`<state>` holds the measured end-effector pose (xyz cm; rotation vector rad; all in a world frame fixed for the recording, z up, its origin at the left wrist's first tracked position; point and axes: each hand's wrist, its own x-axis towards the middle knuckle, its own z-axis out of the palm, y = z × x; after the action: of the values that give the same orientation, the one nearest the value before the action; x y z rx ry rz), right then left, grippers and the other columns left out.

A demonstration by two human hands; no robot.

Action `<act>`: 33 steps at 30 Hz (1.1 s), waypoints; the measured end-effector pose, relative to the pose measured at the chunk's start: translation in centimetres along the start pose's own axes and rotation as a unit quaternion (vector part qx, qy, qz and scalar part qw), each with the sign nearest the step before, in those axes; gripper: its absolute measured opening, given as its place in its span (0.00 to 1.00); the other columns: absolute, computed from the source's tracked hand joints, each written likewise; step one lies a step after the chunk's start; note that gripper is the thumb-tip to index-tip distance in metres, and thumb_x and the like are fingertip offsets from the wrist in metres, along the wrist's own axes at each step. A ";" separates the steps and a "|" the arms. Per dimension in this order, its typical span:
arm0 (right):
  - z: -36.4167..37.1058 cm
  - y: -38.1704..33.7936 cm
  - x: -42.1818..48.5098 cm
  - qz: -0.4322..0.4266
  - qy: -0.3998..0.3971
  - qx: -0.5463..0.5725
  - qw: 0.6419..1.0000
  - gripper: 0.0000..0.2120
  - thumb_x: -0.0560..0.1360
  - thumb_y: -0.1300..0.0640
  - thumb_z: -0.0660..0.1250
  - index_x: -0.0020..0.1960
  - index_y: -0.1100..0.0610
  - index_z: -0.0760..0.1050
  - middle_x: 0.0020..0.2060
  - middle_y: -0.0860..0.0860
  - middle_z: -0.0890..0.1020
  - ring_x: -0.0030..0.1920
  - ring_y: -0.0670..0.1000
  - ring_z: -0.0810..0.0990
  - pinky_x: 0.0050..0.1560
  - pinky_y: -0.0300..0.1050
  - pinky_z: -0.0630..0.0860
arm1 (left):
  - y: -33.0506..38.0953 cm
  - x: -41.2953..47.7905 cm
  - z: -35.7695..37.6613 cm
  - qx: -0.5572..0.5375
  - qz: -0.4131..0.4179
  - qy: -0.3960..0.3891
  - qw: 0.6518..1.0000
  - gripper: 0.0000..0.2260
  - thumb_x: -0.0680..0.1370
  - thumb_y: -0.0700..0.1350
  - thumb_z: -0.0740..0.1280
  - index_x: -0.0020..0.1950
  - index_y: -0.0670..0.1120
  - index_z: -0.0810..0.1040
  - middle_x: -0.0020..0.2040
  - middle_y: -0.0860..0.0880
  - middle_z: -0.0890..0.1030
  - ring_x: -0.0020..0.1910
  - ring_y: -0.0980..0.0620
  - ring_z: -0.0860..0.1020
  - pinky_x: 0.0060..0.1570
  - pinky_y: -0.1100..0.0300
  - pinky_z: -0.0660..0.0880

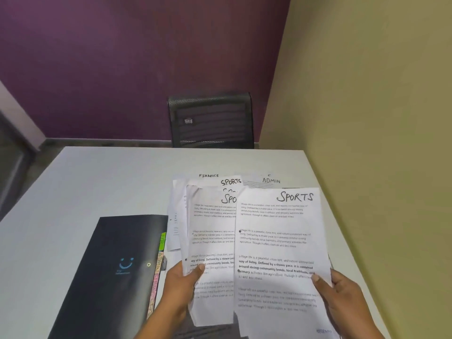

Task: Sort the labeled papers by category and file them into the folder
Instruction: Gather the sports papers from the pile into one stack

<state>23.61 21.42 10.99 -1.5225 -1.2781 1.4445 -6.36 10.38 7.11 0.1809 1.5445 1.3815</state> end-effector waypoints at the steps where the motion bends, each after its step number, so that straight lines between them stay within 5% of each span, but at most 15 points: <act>1: 0.3 -0.2 -0.7 0.001 -0.012 -0.005 1.000 0.07 0.74 0.64 0.71 0.45 0.55 0.86 0.44 0.55 0.88 0.48 0.60 0.86 0.58 0.64 0.78 | -0.1 -0.6 -0.3 -0.004 -0.001 -0.007 1.000 0.10 0.78 0.35 0.68 0.59 0.43 0.80 0.52 0.43 0.86 0.51 0.41 0.85 0.54 0.41 0.80; 8: 2.7 -1.4 -2.4 0.023 -0.049 -0.004 0.999 0.11 0.74 0.69 0.70 0.53 0.58 0.81 0.44 0.53 0.88 0.45 0.54 0.87 0.47 0.49 0.80 | 0.4 -3.8 -0.9 -0.049 0.000 -0.096 0.994 0.14 0.76 0.34 0.69 0.61 0.41 0.79 0.54 0.40 0.85 0.53 0.40 0.84 0.49 0.46 0.81; 13: 4.7 -1.8 -3.8 0.072 -0.117 0.000 0.991 0.12 0.76 0.64 0.70 0.58 0.60 0.82 0.51 0.55 0.87 0.52 0.56 0.86 0.62 0.60 0.76 | 1.4 -6.1 -1.0 -0.077 -0.008 -0.158 0.984 0.16 0.75 0.32 0.68 0.62 0.40 0.79 0.56 0.38 0.84 0.54 0.39 0.84 0.44 0.49 0.83; 21: 6.2 -1.7 -6.6 0.056 -0.113 0.006 0.992 0.14 0.77 0.70 0.66 0.60 0.61 0.80 0.52 0.57 0.86 0.54 0.58 0.85 0.62 0.61 0.76 | 2.9 -6.2 -2.4 -0.042 0.000 -0.168 0.985 0.11 0.82 0.47 0.63 0.62 0.49 0.78 0.56 0.48 0.85 0.55 0.48 0.84 0.56 0.48 0.78; 27: 6.3 -1.9 -8.6 0.048 -0.120 0.021 0.991 0.15 0.75 0.70 0.69 0.61 0.62 0.78 0.53 0.58 0.86 0.54 0.59 0.85 0.60 0.61 0.78 | 3.2 -5.9 -2.2 0.023 0.036 -0.215 0.976 0.18 0.76 0.38 0.71 0.66 0.45 0.77 0.60 0.45 0.84 0.60 0.46 0.82 0.63 0.43 0.75; 33: 6.2 -2.7 -8.5 -0.009 -0.065 -0.011 0.998 0.11 0.74 0.62 0.73 0.56 0.57 0.82 0.48 0.49 0.88 0.49 0.50 0.87 0.49 0.43 0.83 | 3.2 -6.6 -0.3 0.097 0.080 -0.229 0.965 0.15 0.75 0.36 0.72 0.61 0.46 0.81 0.54 0.50 0.86 0.54 0.51 0.84 0.51 0.59 0.81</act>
<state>17.81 13.22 15.17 -1.4463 -1.3851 1.5447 -4.92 6.79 13.37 0.7107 1.2888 1.1999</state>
